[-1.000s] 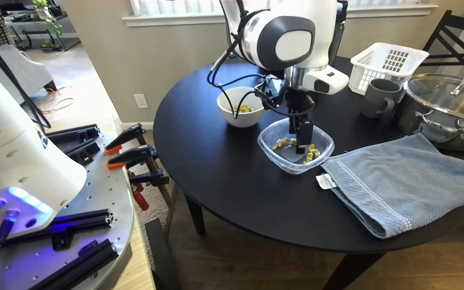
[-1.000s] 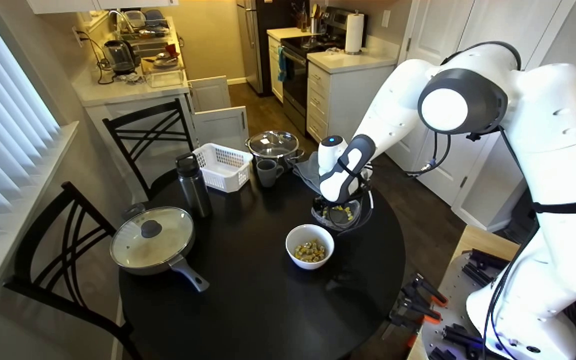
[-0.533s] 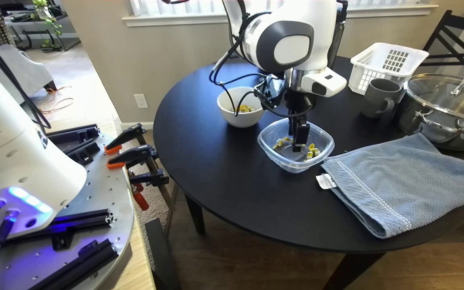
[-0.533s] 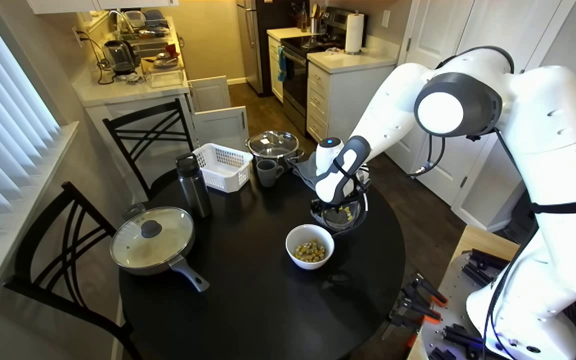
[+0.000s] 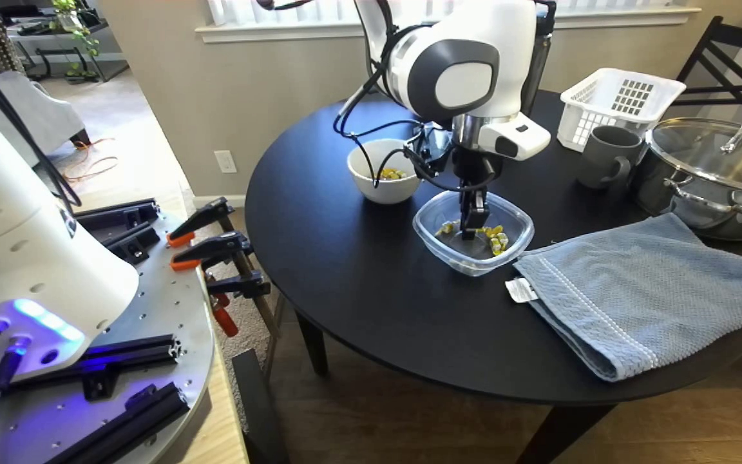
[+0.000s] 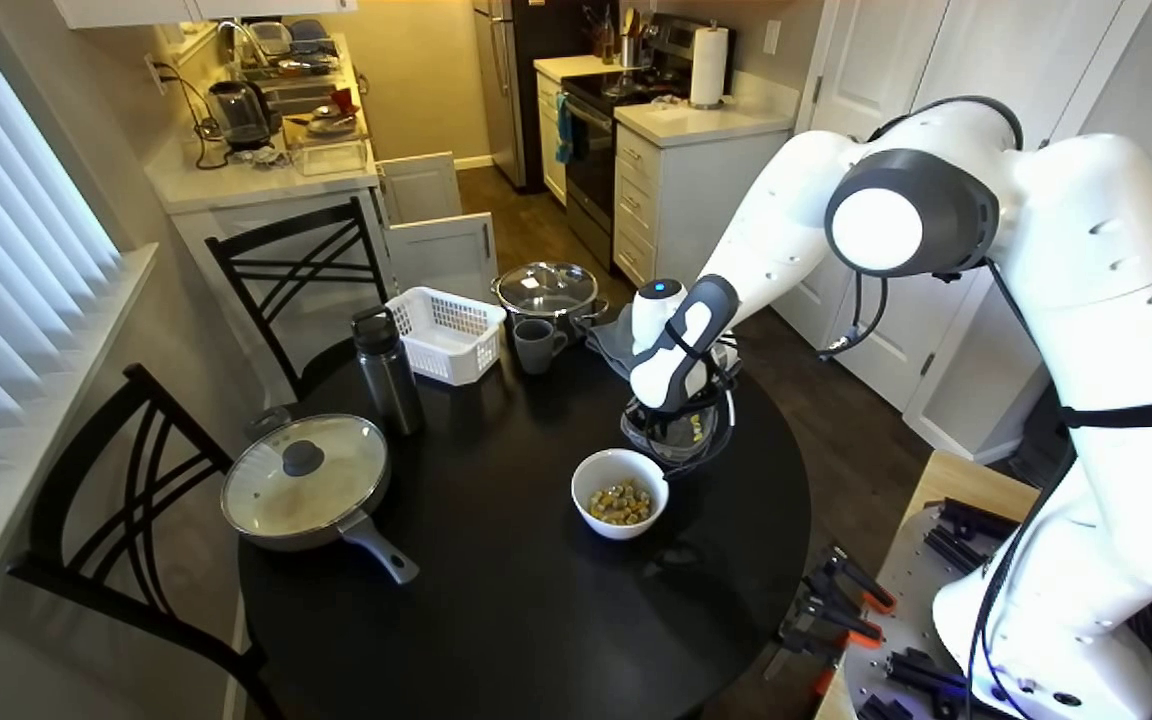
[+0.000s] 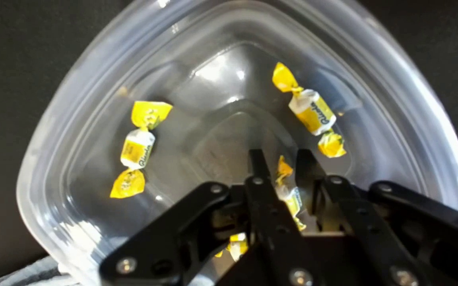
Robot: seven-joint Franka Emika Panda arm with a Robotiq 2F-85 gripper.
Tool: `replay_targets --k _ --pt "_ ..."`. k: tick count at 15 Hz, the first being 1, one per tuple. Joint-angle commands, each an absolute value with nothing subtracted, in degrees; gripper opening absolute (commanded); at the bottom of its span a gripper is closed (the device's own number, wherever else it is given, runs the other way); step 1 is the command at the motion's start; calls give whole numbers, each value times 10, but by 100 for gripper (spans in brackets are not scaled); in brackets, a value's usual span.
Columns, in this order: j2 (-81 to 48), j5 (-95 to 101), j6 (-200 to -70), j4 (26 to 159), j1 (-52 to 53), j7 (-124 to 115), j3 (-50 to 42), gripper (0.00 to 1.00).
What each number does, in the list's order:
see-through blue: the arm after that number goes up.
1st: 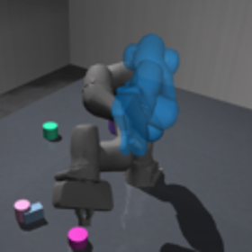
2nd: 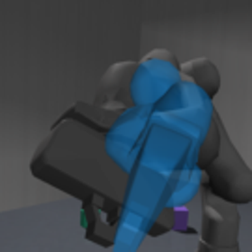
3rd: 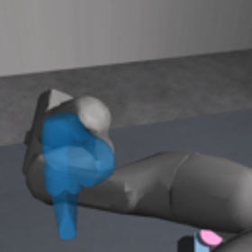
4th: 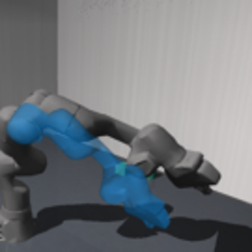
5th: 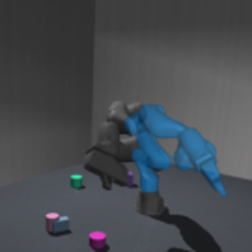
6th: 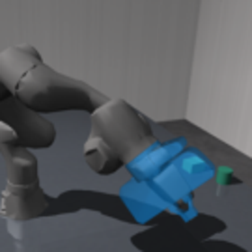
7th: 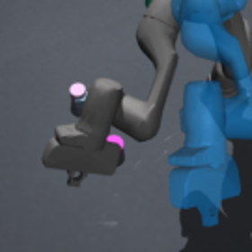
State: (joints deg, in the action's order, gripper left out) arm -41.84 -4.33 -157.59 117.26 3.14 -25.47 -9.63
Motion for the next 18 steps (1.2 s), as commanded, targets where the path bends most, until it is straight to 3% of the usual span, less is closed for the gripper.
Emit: replay_targets --k 1,9,18 --pt "-412 -60 -1576 1181 21 -236 -88 1" --pt "-332 -51 -1587 1233 33 -224 -88 0" --pt "-189 -127 -1477 1306 -10 -88 46 0"
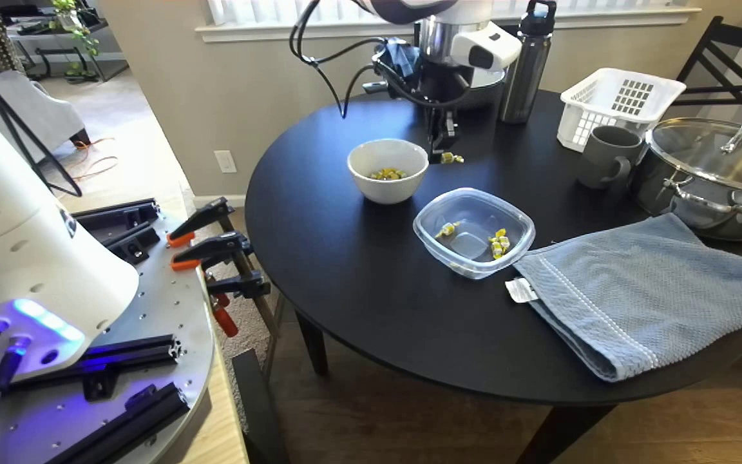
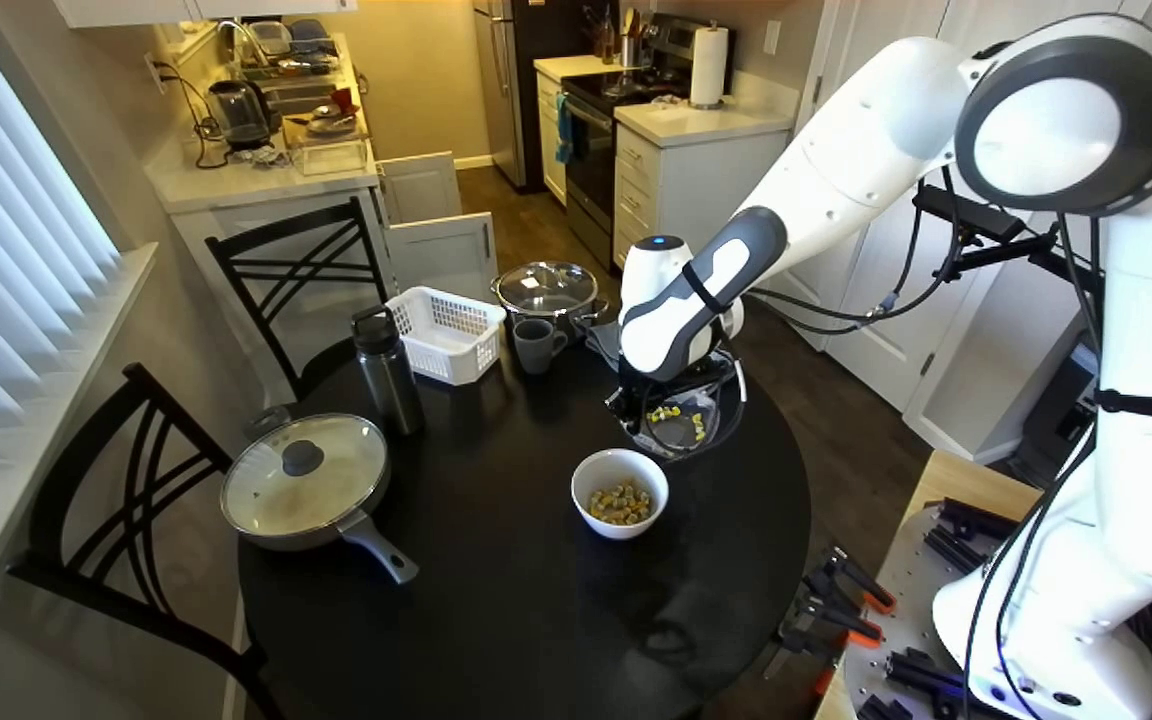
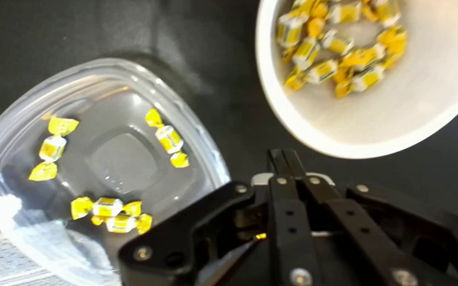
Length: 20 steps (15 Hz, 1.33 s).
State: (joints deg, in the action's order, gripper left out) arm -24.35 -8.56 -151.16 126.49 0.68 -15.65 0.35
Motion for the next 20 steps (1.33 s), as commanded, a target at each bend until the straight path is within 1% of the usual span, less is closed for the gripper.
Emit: replay_targets --k 1,6,7,8,10,13,18,19,20 --pt "-181 -140 -1461 1309 -10 -69 58 0" --pt "-170 -158 -1397 1308 0 -33 76 0" --pt "-170 -155 -1385 1307 1 -34 74 26" --pt "-171 -155 -1378 1306 1 -33 72 28" --pt "-166 -149 -1370 1307 0 -35 65 38" --pt "-154 -124 -1394 1312 0 -66 33 58" --pt "-159 -38 -1435 1310 1 -147 -51 90" --pt "-167 -23 -1446 1308 2 -161 -64 95" --pt "-175 -11 -1457 1307 2 -171 -73 99"
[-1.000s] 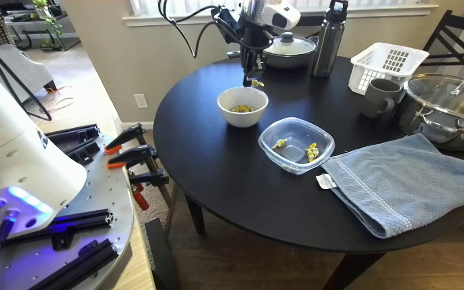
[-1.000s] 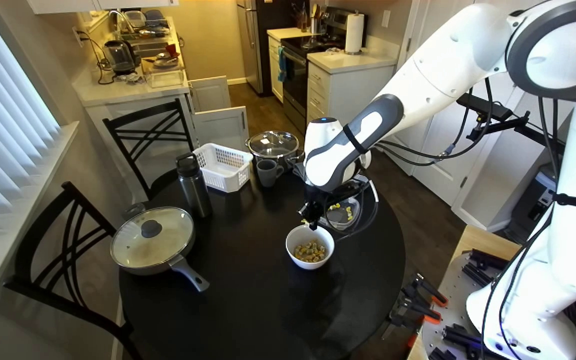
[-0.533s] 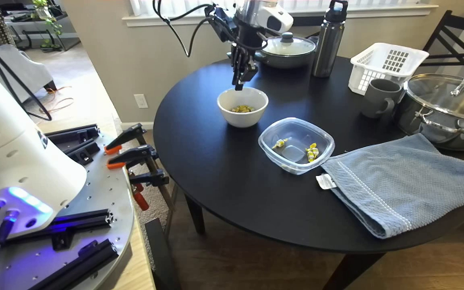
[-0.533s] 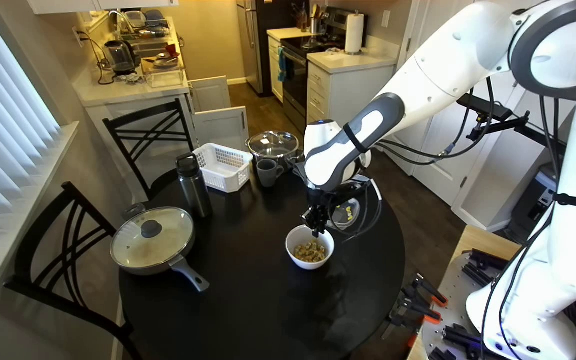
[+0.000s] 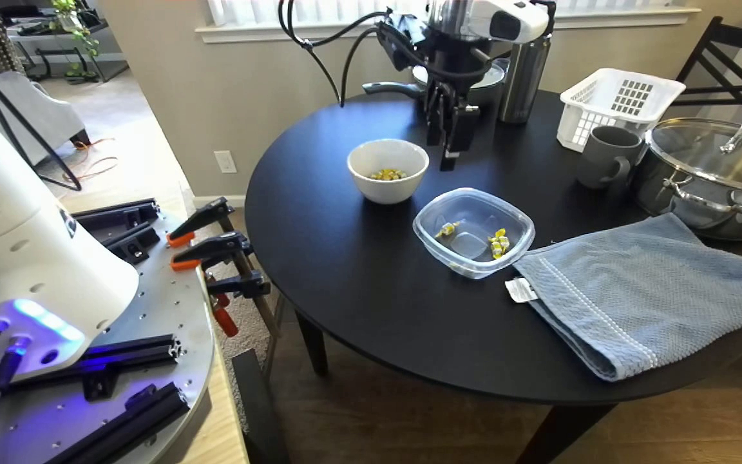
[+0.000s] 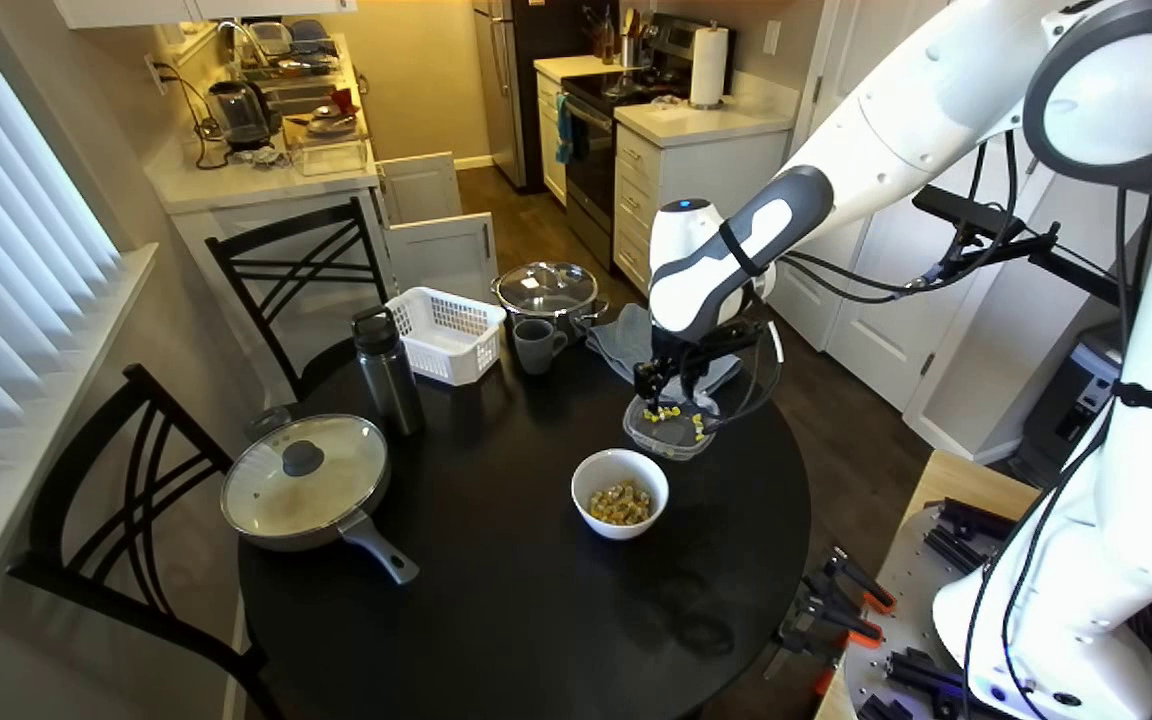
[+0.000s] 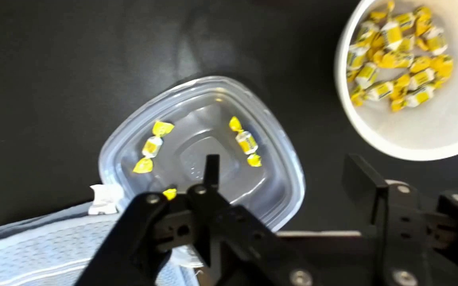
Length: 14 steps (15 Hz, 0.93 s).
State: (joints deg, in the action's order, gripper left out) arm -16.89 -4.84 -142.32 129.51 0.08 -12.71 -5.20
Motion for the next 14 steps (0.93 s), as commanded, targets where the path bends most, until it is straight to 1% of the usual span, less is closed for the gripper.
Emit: replay_targets --k 1,4,7,11,14 --pt "-185 3 -1471 1306 5 -183 -83 100" --pt "-222 41 -1542 1309 13 -207 -106 100" --pt "-268 40 -1581 1302 17 -222 -121 100" --pt "-316 22 -1598 1290 22 -221 -131 100" --pt "-339 -4 -1589 1276 14 -226 -123 100"
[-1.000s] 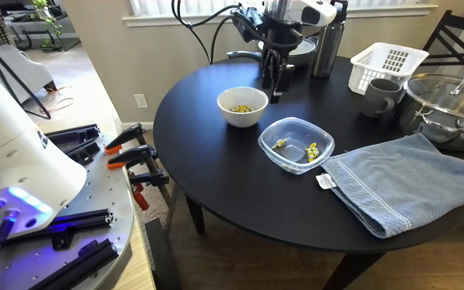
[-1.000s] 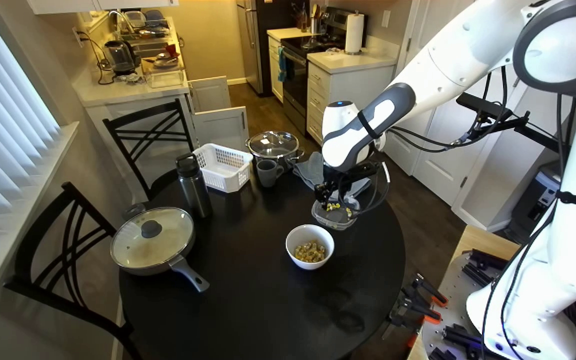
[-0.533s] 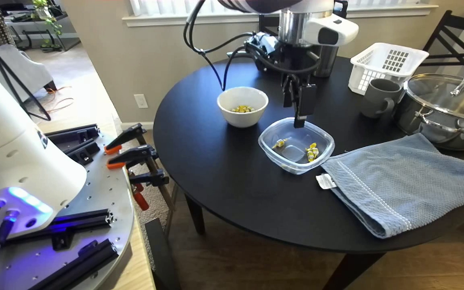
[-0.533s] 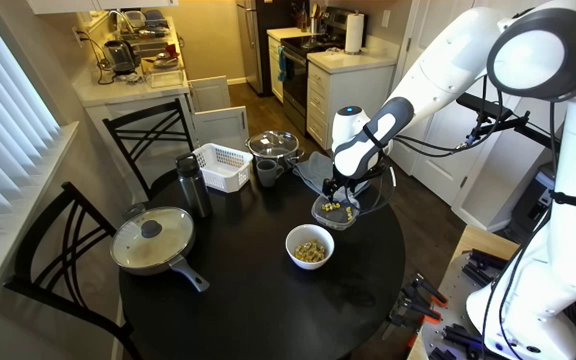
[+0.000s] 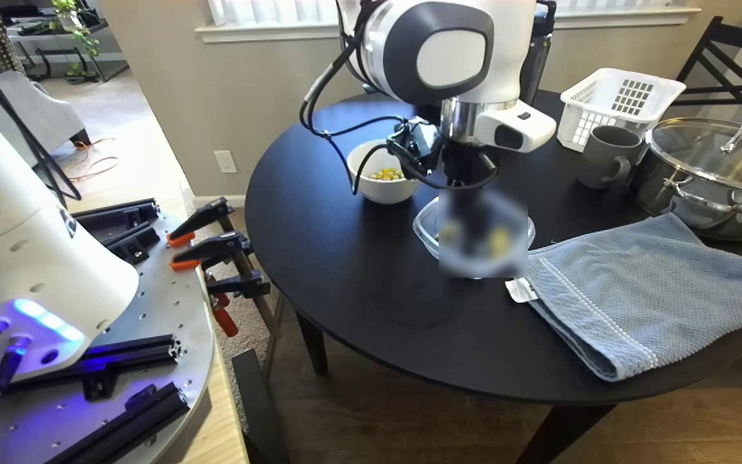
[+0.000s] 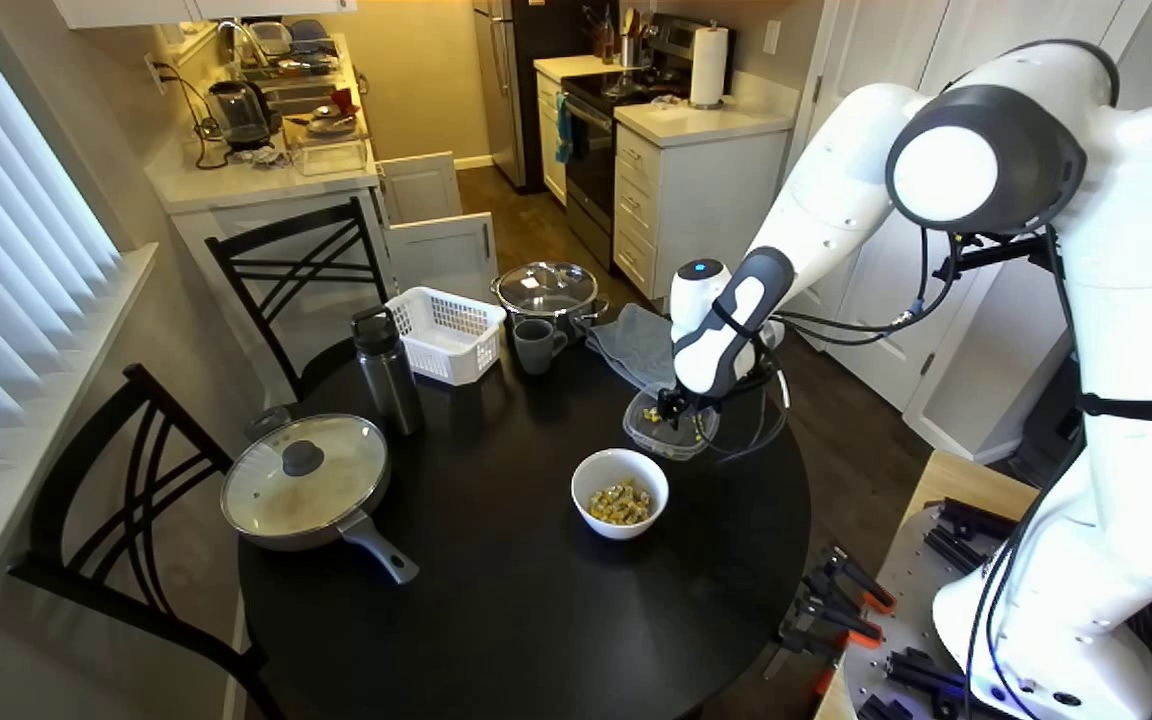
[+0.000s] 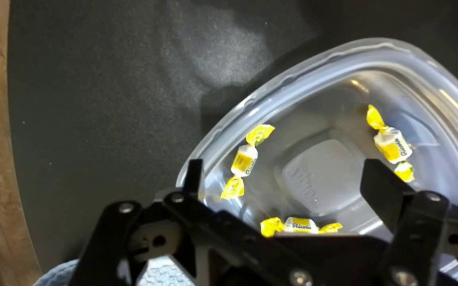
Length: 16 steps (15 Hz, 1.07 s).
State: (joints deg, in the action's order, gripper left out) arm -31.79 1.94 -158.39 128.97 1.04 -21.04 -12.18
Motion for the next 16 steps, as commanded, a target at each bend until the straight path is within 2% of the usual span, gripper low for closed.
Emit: replay_targets --k 1,7,16 --pt "-345 -9 -1589 1272 15 -229 -123 100" --pt "-356 -48 -1582 1261 8 -223 -109 100" --pt "-279 -62 -1585 1288 5 -206 -97 100"
